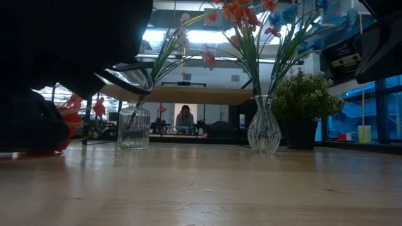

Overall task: Pick and place flowers into a vace then onto a shelf
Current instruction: Put the red flowers into the left transparent vase

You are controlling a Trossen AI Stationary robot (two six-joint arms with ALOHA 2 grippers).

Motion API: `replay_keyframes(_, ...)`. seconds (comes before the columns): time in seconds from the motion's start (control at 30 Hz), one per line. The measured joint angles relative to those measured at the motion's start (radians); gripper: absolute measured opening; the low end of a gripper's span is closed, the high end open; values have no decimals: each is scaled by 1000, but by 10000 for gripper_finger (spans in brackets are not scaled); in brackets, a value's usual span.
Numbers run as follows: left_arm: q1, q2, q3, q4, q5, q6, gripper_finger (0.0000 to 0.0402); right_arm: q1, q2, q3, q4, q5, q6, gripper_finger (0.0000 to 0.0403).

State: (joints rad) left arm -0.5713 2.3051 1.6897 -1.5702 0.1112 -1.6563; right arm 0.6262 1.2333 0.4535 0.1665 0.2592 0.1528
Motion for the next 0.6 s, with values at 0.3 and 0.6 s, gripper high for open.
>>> replay_keyframes(0.3, 21, 0, 0, 0, -45, 55, 153, 0, 0, 0, 0, 0, 0, 0)
replay_keyframes(0.6, 32, 0, 0, 0, -36, 99, 145, 0, 0, 0, 0, 0, 0, 0)
